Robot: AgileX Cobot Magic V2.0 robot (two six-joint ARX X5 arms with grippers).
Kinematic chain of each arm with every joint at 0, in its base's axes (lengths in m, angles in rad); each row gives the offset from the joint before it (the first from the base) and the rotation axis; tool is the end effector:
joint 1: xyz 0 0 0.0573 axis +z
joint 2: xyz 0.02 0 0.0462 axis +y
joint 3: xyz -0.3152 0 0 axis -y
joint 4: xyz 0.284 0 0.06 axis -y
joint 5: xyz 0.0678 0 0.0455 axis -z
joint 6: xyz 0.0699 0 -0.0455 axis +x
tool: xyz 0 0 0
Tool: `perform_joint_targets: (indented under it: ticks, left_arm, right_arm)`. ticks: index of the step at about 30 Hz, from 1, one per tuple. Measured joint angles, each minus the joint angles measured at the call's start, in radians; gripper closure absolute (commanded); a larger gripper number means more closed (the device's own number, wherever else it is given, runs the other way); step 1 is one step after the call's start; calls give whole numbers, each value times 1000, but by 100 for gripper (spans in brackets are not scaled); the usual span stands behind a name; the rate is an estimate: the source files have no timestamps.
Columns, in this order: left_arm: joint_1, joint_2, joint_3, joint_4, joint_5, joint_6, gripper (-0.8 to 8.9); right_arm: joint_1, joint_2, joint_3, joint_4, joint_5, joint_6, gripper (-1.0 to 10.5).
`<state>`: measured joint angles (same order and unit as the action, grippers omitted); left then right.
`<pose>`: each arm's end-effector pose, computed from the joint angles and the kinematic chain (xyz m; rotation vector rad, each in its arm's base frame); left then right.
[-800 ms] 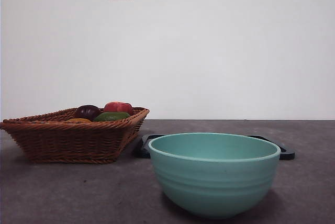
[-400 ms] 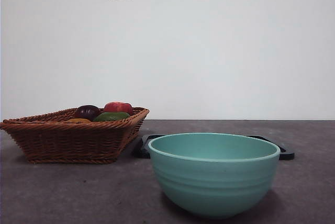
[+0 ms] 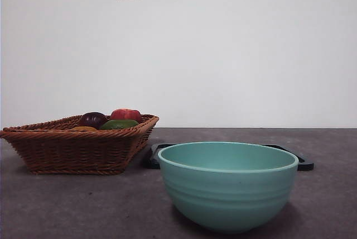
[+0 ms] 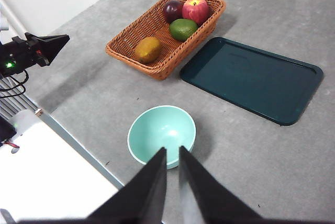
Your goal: Pick up the wifruite, put it on the bowl, pick up the plate, put it on desk
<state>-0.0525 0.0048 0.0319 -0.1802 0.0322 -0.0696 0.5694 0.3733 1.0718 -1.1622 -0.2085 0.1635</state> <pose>0.1228 -0.0087 0.1517 -0.0679 0.1560 -0.0792 0.0151 0.0269 0.3861 0.0671 0.5284 0.7228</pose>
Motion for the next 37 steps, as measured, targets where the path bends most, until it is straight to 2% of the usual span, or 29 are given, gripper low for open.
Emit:
perform_joint_targets:
  ticks: [20,24,29,37]
  left_arm:
    - [0,0,0,0,0,0,785]
    - [0,0,0,0,0,0,785]
    - [0,0,0,0,0,0,785]
    - [0,0,0,0,0,0,785]
  right_arm:
    - [-2,0,0,0,1,0,913]
    - [-85,-2,-27,36,11,-24,913]
    - [-220,-79,-243,287,100,-158,913]
    - [-383,-215,-729,854,104,-205,913]
